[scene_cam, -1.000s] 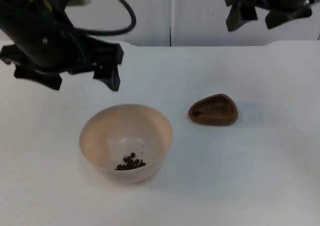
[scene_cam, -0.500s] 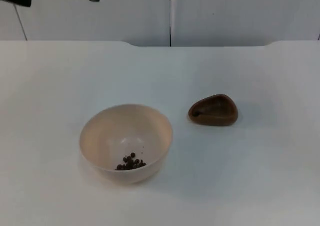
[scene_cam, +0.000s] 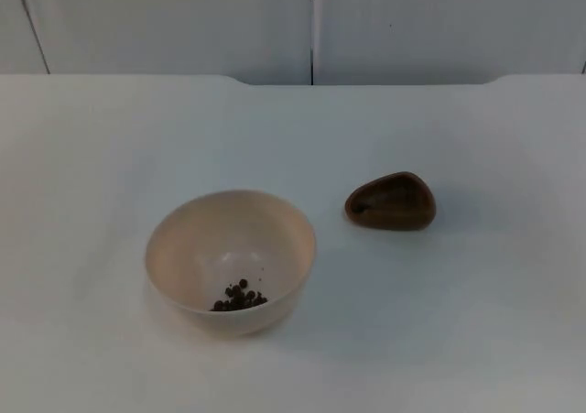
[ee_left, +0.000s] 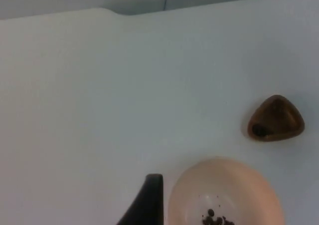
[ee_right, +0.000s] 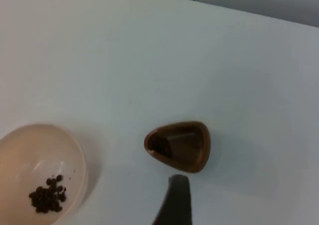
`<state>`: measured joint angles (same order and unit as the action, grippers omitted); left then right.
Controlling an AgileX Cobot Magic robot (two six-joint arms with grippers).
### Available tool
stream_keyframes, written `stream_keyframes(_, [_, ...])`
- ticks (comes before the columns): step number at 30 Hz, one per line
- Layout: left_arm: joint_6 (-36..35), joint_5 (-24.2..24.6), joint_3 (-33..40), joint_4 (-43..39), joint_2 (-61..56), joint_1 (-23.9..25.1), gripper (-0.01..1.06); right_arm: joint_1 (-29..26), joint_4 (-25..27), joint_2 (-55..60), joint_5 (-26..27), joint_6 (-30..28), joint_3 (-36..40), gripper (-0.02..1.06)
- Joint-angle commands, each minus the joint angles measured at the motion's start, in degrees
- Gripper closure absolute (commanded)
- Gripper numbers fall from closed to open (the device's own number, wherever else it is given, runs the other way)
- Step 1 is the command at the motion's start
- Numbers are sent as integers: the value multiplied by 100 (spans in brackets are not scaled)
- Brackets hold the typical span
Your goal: Pick up the bowl with the left hand and pour the coffee beans from the cup into the bowl with the right hand.
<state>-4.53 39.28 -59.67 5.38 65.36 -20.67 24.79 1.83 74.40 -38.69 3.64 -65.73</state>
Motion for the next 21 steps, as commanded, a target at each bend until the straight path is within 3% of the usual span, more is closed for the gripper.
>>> stream_keyframes(1, [34,120,7,-6,-215,17,14,-11,-17,-326,174,-61,286,35])
stream_keyframes(11, [254,411,138,-6,-934,17,14,-11,-5,-1394,212,-94,1062,35])
stream_keyframes(21, [254,85,1771,-6,-2298,17,14,-11,-17,-2430,104,-167,1771,35])
